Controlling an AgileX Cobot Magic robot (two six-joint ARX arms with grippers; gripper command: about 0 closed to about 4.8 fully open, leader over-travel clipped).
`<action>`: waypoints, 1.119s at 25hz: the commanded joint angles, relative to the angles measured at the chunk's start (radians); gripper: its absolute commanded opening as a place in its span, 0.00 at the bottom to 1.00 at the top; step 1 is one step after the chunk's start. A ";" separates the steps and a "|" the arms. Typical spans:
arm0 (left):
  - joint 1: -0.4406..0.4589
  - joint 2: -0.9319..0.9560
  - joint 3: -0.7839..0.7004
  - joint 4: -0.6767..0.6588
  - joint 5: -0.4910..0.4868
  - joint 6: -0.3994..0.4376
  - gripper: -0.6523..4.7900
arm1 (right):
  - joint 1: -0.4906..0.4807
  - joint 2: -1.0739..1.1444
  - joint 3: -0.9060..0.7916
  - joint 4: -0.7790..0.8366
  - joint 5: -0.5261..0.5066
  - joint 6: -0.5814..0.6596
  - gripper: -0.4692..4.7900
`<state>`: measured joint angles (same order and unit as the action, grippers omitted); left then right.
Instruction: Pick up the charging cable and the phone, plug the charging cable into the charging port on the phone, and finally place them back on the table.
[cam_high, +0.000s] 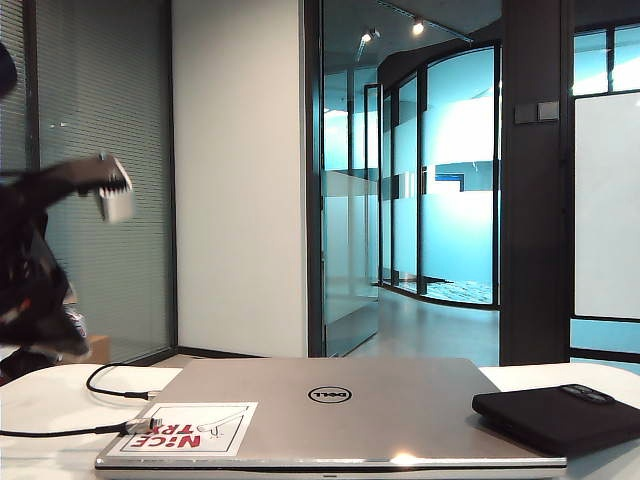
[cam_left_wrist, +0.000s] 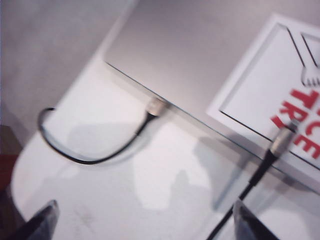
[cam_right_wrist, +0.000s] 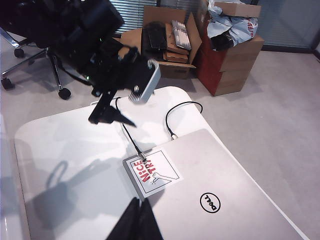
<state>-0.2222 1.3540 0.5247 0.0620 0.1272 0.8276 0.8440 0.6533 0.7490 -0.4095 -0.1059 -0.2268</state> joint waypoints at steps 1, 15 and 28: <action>0.000 0.052 0.002 0.009 0.004 0.018 0.99 | 0.001 -0.003 0.003 0.018 0.000 -0.002 0.07; -0.014 0.108 0.002 0.045 0.005 0.197 0.99 | 0.000 -0.003 0.003 0.018 0.000 -0.003 0.07; -0.092 0.209 0.002 0.147 0.005 0.193 0.99 | 0.000 -0.003 0.003 0.018 0.000 -0.003 0.07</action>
<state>-0.3115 1.5600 0.5251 0.1947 0.1268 1.0206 0.8440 0.6533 0.7490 -0.4099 -0.1059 -0.2276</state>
